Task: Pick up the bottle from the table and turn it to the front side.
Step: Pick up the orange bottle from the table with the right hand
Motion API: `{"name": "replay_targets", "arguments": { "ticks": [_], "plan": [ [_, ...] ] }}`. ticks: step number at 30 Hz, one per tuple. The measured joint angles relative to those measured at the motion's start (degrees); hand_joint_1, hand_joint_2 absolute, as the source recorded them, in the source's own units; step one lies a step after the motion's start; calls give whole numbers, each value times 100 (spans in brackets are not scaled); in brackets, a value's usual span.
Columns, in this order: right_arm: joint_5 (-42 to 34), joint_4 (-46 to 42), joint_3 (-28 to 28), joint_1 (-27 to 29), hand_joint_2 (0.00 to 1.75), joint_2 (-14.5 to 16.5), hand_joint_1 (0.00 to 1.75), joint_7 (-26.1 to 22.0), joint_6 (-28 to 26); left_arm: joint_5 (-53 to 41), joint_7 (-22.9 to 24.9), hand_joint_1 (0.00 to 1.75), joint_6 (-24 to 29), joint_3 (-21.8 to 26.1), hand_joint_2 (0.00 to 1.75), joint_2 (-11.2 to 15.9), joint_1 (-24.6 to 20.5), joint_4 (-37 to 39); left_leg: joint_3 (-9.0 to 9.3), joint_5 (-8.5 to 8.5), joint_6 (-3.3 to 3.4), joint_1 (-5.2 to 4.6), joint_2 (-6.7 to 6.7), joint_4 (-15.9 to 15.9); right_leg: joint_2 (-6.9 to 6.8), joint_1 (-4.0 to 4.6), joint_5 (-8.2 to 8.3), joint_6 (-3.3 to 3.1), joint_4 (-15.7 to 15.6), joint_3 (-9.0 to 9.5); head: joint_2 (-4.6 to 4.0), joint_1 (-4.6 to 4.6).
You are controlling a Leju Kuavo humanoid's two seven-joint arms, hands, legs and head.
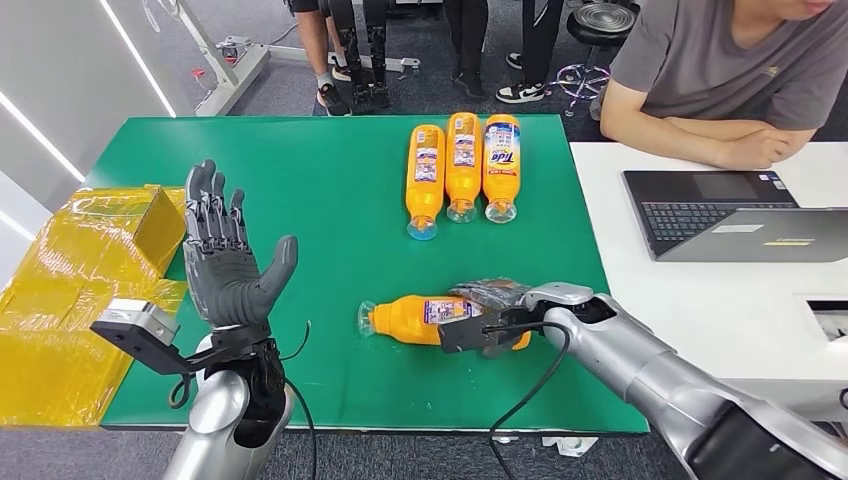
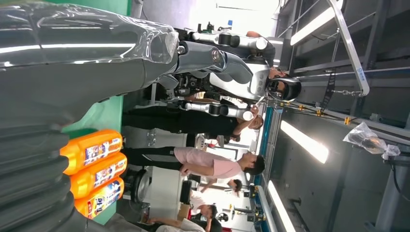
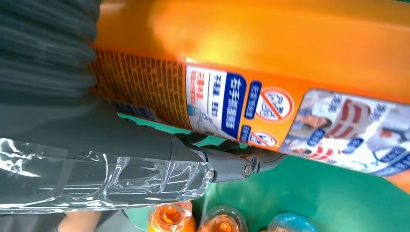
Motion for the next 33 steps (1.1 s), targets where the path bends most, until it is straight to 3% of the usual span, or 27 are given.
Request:
{"name": "replay_targets", "arguments": {
  "ticks": [1, 23, 28, 33],
  "plan": [
    [27, 36, 15, -5, 175, 20, 175, -17, -48, 13, -8, 0, 3, 0, 175, 1, -3, 0, 0, 0, 0, 0, 0, 0, 0, 0, 0, 0, 0, 0, 0, 0],
    [120, 279, 87, 87, 175, 167, 175, -44, -970, 145, -92, 0, 78, -1, 175, 115, -109, 52, 1, 1, 0, 0, 0, 0, 1, 0, 1, 0, 0, 1, 0, 0],
    [-87, 21, -343, 404, 175, 340, 175, -61, -2347, -155, -92, 0, 283, 38, 175, 156, 173, -124, 1, 0, 0, 2, 9, -2, 10, 0, 0, -1, 3, 0, 0, 1],
    [-512, -993, -1291, 1305, 175, 713, 175, -404, -4017, -363, -94, 0, 343, 170, 175, 170, 631, -495, -2, -3, -3, 5, -12, -10, -9, 2, -18, -3, 1, -4, 0, 1]
  ]
}}
